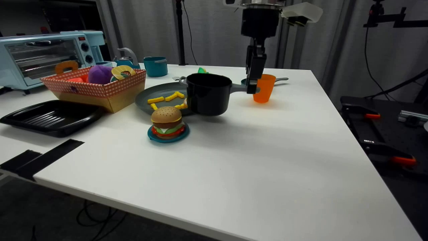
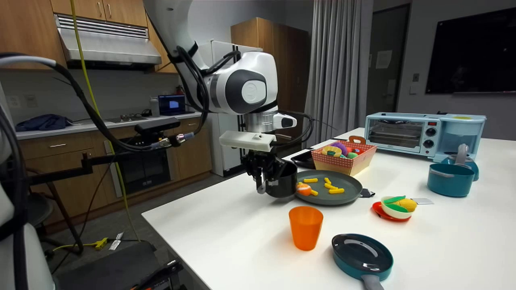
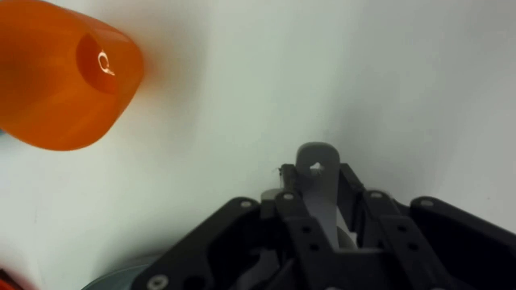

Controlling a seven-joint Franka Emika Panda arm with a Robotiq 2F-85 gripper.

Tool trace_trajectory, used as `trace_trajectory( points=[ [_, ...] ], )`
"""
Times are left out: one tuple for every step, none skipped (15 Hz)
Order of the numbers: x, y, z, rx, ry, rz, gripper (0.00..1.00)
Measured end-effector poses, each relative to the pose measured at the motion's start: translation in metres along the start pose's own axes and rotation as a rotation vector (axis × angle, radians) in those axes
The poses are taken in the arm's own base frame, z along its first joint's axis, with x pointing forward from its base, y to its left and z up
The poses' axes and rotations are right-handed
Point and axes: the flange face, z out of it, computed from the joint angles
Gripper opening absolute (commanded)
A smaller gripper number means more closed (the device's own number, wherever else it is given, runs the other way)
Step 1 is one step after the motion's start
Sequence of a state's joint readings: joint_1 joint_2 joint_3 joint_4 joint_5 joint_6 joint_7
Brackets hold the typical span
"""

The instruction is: Pour the contents of the black pot into the grey plate

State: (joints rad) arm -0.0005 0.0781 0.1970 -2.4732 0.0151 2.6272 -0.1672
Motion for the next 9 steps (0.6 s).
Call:
trace_trajectory(
  points=[
    [-0.003, 0.001, 0.0, -0.001, -0.006, -0.005, 0.07],
    [-0.006, 0.001, 0.0, -0.001, -0.015, -0.011, 0.07],
    [-0.009, 0.001, 0.001, 0.0, -0.027, -0.018, 0.07],
    [-0.013, 0.0, 0.002, 0.002, -0.044, -0.024, 0.07],
    [-0.017, -0.002, 0.004, 0.005, -0.062, -0.03, 0.07],
    [-0.022, -0.003, 0.007, 0.008, -0.081, -0.037, 0.07],
    [-0.026, -0.004, 0.011, 0.012, -0.098, -0.043, 0.07],
    [-0.03, -0.006, 0.014, 0.015, -0.112, -0.049, 0.07],
    [-0.034, -0.007, 0.017, 0.017, -0.122, -0.054, 0.07]
  ],
)
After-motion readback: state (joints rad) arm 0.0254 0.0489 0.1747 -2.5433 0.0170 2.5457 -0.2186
